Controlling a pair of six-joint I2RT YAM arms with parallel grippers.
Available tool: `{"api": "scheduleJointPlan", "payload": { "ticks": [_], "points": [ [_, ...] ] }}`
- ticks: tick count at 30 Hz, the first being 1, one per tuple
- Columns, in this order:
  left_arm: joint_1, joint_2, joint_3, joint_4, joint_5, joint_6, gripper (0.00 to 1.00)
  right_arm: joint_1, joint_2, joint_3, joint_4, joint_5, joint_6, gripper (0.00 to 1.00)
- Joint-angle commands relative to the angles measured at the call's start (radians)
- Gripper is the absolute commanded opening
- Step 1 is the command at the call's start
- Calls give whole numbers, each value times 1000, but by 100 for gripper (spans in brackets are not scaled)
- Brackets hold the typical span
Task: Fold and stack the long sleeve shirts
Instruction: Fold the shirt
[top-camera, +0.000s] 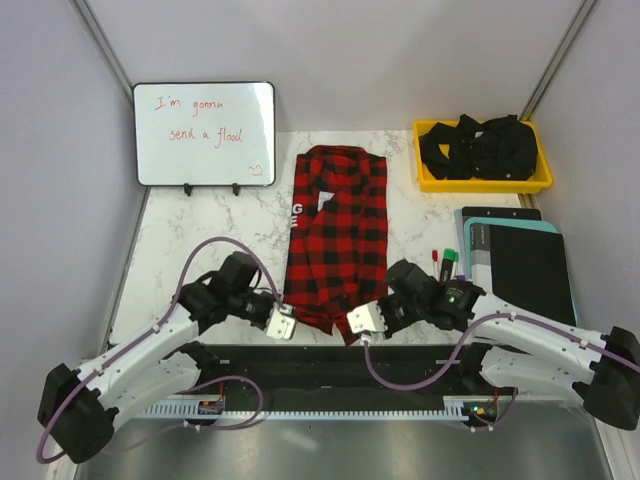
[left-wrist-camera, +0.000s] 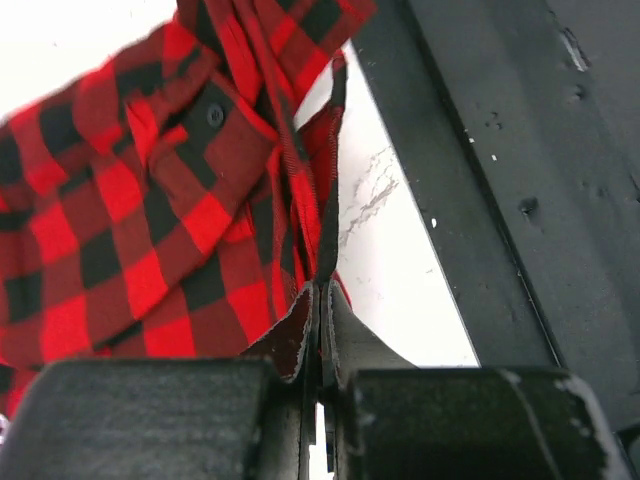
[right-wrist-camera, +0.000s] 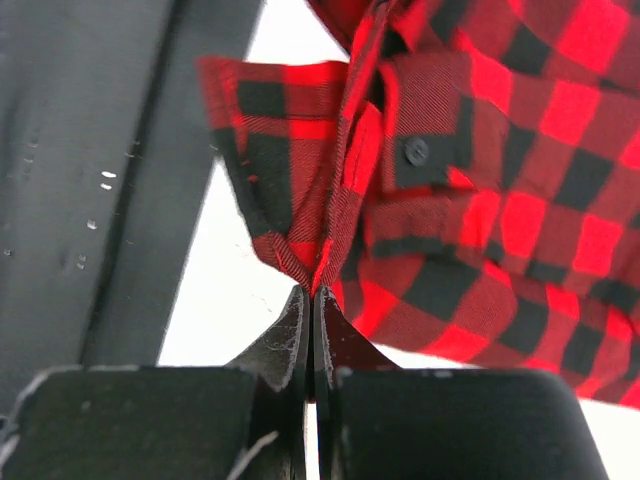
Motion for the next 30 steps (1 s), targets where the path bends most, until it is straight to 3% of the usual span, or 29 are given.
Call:
{"api": "scheduleJointPlan", "payload": {
  "ticks": [1,7,11,16,20,25,30],
  "points": [
    [91,120,161,11,61,-84,2,-99,45,143,-35,1,1,0],
    [204,437,413,73,130,-69,2,-312,250,358,-63,-88,-158,0],
    [246,655,580,137,120,-69,2,-433,500,505,-44,-141,-275,0],
    [283,952,781,249,67,-104,2,-528,796,725,-9,-168,-344,0],
    [301,1109,913,290,9,-136,2,-567,944,852,14,-168,-364,0],
    [304,1192,958,335,-52,-159,2,-584,1039,912,54,-168,-334,0],
    [312,1185,932,356,-85,-167,2,-587,1034,892,86,-155,-311,0]
  ]
}}
